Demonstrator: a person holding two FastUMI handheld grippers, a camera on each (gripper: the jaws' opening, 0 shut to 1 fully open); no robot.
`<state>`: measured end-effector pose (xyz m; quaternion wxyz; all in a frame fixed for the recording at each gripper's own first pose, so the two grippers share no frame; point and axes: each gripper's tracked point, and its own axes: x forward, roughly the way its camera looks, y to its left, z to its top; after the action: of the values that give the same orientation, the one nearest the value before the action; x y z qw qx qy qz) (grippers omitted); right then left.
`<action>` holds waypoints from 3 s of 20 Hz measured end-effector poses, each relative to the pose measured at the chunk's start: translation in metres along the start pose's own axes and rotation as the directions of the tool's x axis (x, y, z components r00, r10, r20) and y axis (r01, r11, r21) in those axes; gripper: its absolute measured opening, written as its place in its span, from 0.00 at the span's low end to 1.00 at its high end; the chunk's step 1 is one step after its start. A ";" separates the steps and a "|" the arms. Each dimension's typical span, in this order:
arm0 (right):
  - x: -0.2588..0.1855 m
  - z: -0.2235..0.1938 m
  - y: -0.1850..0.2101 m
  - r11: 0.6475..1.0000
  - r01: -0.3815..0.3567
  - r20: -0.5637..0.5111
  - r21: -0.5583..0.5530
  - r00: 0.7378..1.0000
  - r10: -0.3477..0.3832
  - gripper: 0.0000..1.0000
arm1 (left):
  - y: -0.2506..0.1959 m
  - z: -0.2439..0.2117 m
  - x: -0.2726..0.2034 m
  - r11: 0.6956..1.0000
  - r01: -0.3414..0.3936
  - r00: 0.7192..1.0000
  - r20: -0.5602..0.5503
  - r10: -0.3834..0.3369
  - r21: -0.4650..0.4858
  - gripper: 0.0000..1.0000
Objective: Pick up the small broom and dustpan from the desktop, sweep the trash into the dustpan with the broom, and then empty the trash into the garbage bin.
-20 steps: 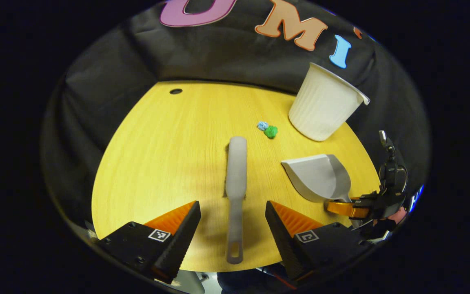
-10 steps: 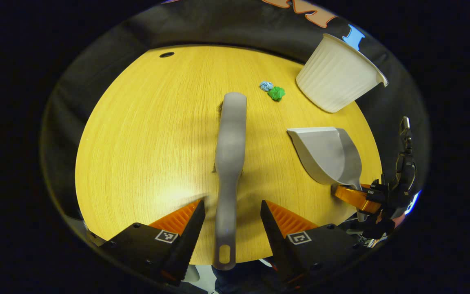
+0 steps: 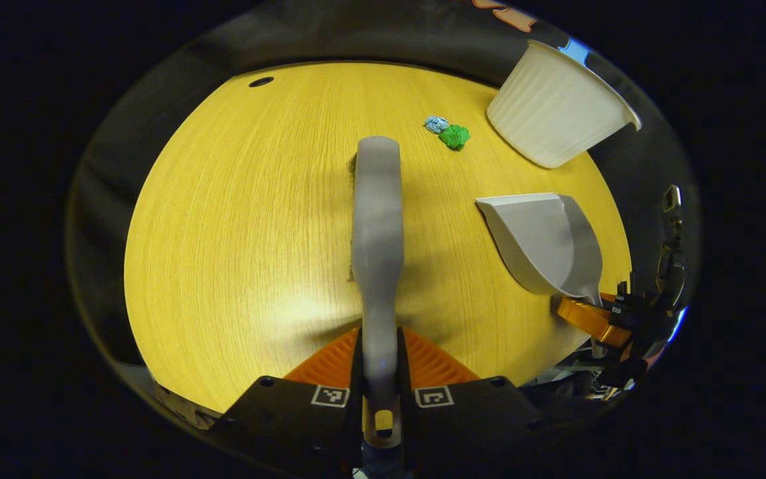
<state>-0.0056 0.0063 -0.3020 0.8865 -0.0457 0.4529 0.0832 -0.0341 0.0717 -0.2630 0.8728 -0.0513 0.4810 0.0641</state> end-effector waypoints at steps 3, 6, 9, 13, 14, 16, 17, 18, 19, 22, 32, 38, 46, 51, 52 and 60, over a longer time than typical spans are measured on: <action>0.000 0.000 -0.001 1.000 0.000 -0.002 0.000 1.000 0.000 0.39 | 0.003 0.005 0.002 1.000 0.003 1.000 -0.001 -0.003 -0.005 0.18; 0.001 0.000 0.000 1.000 0.000 -0.005 0.001 1.000 0.000 0.39 | 0.008 0.009 0.002 1.000 -0.007 1.000 0.000 0.007 0.030 0.18; 0.000 -0.001 0.000 1.000 -0.004 -0.012 0.001 1.000 0.004 0.39 | 0.012 0.023 0.003 0.996 -0.018 1.000 0.021 0.016 0.083 0.18; 0.001 -0.002 0.000 1.000 -0.012 -0.029 -0.006 1.000 0.012 0.39 | 0.022 0.052 0.016 0.984 -0.036 0.998 0.049 0.027 0.176 0.16; 0.001 -0.003 -0.001 1.000 -0.011 -0.033 -0.013 0.999 0.010 0.36 | 0.026 0.061 0.019 0.978 -0.047 0.998 0.058 0.036 0.204 0.16; 0.001 -0.006 -0.001 1.000 -0.005 -0.045 -0.030 0.999 0.004 0.43 | 0.034 0.083 0.026 0.960 -0.072 0.996 0.070 0.054 0.272 0.16; 0.000 -0.006 -0.002 0.999 -0.004 -0.047 -0.039 0.999 0.002 0.35 | 0.039 0.096 0.029 0.947 -0.088 0.994 0.081 0.066 0.309 0.17; 0.002 -0.006 -0.002 0.999 -0.004 -0.047 -0.045 0.999 0.002 0.39 | 0.042 0.107 0.033 0.934 -0.103 0.993 0.092 0.076 0.343 0.16; 0.002 -0.005 -0.002 0.999 -0.005 -0.047 -0.047 0.999 0.002 0.39 | 0.043 0.118 0.037 0.919 -0.115 0.991 0.104 0.081 0.378 0.16; 0.002 -0.005 -0.002 0.999 -0.004 -0.039 -0.050 0.999 0.002 0.39 | 0.037 0.147 0.051 0.855 -0.114 0.990 0.126 0.058 0.506 0.16; 0.001 -0.005 -0.003 0.999 0.009 -0.035 -0.043 0.999 -0.010 0.39 | -0.007 0.170 0.061 0.544 0.012 0.997 0.030 -0.068 0.839 0.16; 0.000 -0.007 -0.003 0.999 0.012 -0.038 -0.048 0.999 -0.013 0.39 | -0.042 0.128 0.053 0.514 0.142 0.987 -0.079 -0.143 0.846 0.16; 0.001 -0.004 -0.003 0.999 0.016 -0.038 -0.041 0.999 -0.018 0.37 | -0.062 0.089 0.033 0.432 0.256 0.962 -0.183 -0.203 0.865 0.17; 0.003 -0.006 -0.004 0.999 0.018 -0.035 -0.042 0.999 -0.019 0.39 | -0.058 0.088 0.038 0.534 0.248 0.965 -0.161 -0.205 0.808 0.16; 0.003 -0.006 -0.003 0.999 0.017 -0.034 -0.043 0.999 -0.019 0.39 | -0.056 0.088 0.040 0.577 0.238 0.969 -0.147 -0.201 0.781 0.16; 0.016 -0.020 -0.006 1.000 0.001 -0.066 -0.025 0.998 -0.003 0.39 | -0.005 0.060 0.019 0.883 0.108 0.994 -0.074 -0.083 0.456 0.16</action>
<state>-0.0108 -0.0010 -0.3263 0.8706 -0.0600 0.4807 0.0865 0.0265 0.0767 -0.2469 0.8494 0.1313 0.5021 -0.0959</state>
